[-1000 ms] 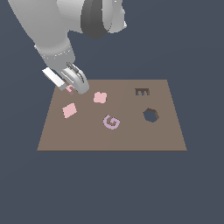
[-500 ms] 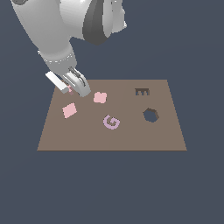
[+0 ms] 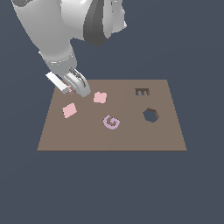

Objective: Insert a designated object into the corresponding slot on a board.

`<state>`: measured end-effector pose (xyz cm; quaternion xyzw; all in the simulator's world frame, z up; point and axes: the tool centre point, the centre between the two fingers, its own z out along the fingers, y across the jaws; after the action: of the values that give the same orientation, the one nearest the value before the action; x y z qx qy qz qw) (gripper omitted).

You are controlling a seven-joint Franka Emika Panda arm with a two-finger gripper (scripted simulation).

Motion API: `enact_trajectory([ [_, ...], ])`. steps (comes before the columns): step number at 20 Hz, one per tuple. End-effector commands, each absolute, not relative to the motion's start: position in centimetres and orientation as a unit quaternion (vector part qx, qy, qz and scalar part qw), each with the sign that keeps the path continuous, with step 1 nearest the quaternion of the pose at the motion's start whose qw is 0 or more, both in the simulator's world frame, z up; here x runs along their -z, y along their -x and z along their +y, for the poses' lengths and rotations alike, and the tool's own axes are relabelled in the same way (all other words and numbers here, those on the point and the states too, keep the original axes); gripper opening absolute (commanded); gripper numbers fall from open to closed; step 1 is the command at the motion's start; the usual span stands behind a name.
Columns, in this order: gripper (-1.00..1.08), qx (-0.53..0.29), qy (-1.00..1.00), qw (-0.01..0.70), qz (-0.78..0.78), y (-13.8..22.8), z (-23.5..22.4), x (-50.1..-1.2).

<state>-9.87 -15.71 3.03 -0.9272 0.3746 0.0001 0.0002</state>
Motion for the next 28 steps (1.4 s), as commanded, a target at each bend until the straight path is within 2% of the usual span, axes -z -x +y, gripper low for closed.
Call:
enact_trajectory([
  [1,-1.00,0.000,0.927,0.000,0.375,9.9,-15.7,-3.0],
  [14,-1.00,0.000,0.916,0.000,0.402,10.6,-13.8,-3.1],
  [28,-1.00,0.000,0.865,0.000,0.501,12.4,-5.9,-3.4],
])
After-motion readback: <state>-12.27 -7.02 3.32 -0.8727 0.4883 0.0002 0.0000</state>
